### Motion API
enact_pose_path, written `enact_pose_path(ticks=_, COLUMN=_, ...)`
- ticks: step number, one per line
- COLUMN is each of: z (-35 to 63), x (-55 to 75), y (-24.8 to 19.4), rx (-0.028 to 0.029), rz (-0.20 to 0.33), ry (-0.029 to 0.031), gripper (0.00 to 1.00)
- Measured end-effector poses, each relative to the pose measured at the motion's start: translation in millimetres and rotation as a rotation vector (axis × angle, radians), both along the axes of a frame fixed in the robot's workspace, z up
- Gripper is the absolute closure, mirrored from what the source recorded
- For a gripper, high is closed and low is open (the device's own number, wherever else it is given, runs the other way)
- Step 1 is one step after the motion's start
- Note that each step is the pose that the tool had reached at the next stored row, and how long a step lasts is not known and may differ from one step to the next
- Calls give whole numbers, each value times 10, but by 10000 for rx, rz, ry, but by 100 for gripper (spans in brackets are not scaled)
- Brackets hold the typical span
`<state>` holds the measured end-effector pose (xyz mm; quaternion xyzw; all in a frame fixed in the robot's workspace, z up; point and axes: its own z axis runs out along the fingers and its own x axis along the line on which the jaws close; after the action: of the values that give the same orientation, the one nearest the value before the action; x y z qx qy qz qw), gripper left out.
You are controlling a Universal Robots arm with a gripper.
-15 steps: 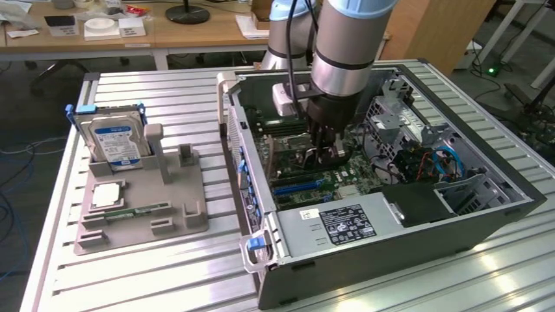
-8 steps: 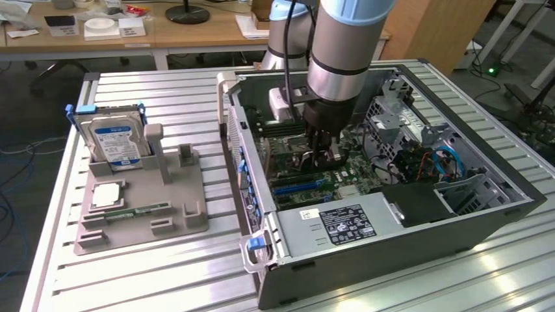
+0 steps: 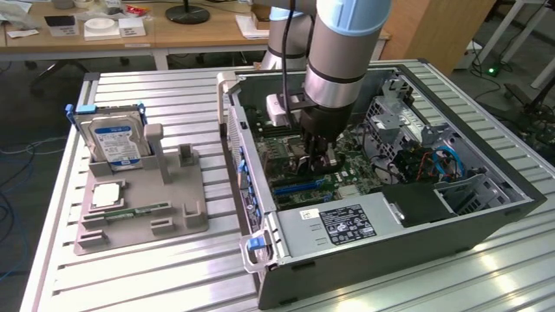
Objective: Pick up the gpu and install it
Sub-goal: 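Insert the gpu into the slot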
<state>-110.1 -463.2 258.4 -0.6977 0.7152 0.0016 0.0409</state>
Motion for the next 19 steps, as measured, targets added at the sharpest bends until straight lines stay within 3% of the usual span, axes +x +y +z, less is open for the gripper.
enact_pose_path(ticks=4, z=-31, x=-1, y=-4, rx=0, rz=-2, ry=50, gripper=73)
enact_pose_path(ticks=8, z=-72, x=-1, y=-8, rx=-1, rz=-3, ry=57, gripper=73)
enact_pose_path(ticks=14, z=-72, x=-12, y=-7, rx=1, rz=-1, ry=-29, gripper=73)
enact_pose_path(ticks=19, z=-74, x=-22, y=-9, rx=0, rz=0, ry=-30, gripper=73)
